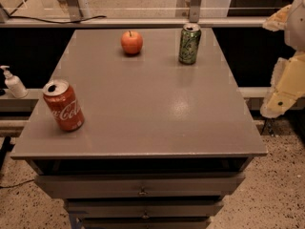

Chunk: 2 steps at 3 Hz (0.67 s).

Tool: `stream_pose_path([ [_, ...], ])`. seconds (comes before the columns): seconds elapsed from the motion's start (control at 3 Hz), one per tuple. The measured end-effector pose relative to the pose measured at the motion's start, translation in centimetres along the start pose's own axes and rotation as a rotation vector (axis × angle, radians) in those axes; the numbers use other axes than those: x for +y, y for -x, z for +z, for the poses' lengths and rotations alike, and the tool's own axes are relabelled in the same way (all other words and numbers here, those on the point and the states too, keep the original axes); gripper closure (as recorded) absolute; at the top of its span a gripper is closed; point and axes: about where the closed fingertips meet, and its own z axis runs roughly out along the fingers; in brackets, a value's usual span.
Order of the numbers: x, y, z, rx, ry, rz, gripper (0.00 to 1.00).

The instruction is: Knock coke can over

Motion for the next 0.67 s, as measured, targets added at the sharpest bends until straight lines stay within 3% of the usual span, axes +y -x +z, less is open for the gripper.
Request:
stream_pose_path([
  [0.33,0.4,1.5,1.9,-0.105,0.011,-0.002,0.0],
  [0.67,1.5,8.2,4.3,-0.33,0.026,-0.029,0.0],
])
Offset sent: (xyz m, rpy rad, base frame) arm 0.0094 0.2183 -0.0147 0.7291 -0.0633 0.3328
